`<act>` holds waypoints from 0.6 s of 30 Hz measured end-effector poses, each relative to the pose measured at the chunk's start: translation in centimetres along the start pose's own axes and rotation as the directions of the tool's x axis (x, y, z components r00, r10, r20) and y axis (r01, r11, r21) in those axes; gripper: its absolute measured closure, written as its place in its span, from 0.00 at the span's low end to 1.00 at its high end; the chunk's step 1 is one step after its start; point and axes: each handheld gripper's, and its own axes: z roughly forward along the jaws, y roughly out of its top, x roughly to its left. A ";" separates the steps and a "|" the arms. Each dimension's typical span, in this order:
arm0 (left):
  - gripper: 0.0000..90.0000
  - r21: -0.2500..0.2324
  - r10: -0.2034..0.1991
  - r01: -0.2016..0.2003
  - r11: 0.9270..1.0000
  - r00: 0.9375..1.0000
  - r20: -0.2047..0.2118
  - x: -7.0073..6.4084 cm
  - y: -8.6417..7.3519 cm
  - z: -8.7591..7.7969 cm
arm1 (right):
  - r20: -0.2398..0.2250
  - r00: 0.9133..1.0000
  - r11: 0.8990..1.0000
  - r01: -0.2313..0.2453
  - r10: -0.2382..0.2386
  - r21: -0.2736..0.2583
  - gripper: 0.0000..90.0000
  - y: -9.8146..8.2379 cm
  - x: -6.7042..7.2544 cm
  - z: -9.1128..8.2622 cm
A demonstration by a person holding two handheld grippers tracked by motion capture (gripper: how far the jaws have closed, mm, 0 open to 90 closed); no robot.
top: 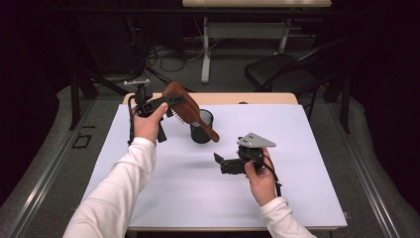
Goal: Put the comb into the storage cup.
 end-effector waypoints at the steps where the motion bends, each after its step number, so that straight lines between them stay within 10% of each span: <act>1: 0.55 0.000 -0.002 0.002 1.000 1.000 -0.001 0.0 0.2 0.0 | 0.000 1.000 1.000 -0.002 0.002 -0.002 0.00 0.0 0.0 0.0; 18: 0.55 -0.069 -0.012 0.008 0.998 0.998 -0.057 -0.2 2.5 -0.3 | -0.008 1.000 1.000 -0.001 0.001 -0.007 0.00 0.0 -0.2 -0.1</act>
